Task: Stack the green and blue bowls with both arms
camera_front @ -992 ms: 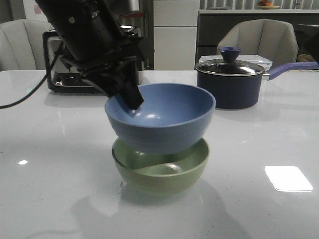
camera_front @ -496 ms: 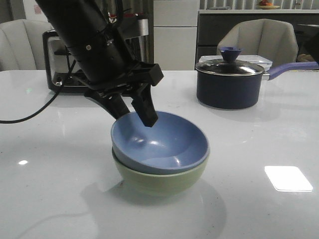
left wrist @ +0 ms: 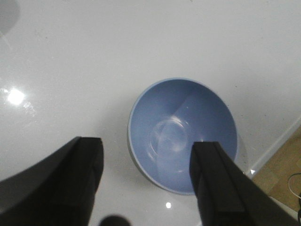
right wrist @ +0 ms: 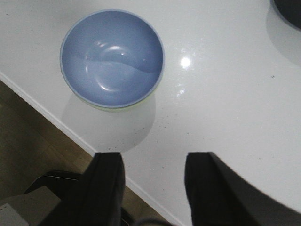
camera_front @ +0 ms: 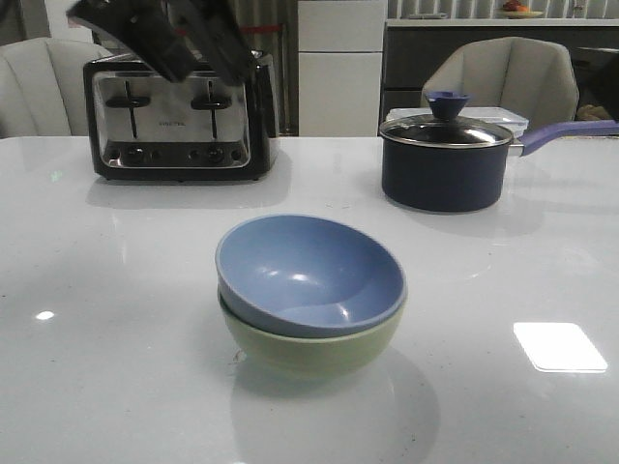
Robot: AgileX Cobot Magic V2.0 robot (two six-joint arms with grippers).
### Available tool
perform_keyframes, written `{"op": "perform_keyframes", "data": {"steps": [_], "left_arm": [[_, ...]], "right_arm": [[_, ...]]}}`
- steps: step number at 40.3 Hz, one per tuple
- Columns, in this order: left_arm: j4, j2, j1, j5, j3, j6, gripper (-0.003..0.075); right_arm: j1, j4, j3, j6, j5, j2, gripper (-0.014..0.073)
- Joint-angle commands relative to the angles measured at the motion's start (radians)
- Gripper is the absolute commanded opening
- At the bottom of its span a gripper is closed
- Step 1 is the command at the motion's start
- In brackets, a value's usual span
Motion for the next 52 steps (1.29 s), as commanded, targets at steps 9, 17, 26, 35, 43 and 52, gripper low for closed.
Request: {"op": "perform_keyframes", "data": {"steps": [9,17,26,35,43,52], "left_arm": [[0.058,-0.36,-0.005,-0.045,0.244,-0.001,0.0454],[0.216,-0.554,-0.005,-0.052,0.385,-0.128,0.0454],[0.302,-0.707,-0.005,-0.059,0.468,-0.246,0.0453],[0.294,-0.725,-0.005,-0.064,0.472,-0.246,0.0381],[0.294,-0.725,-0.005,-0.064,0.472,-0.246,0.0169],[0.294,-0.725,-0.005,-0.064,0.472,-0.246,0.0096]], "right_arm": [[-0.025,-0.064,-0.028,0.037,-0.023,-0.039,0.0423],[-0.039,-0.067,0.024,0.045,0.01,-0.147,0.0423],[-0.039,-0.062,0.128,0.045,-0.016,-0.283,0.0423],[-0.039,-0.062,0.146,0.045,-0.009,-0.31,0.0349],[-0.039,-0.062,0.146,0.045,0.0,-0.31,0.0118],[-0.039,-0.062,0.146,0.045,0.014,-0.31,0.0055]]}}
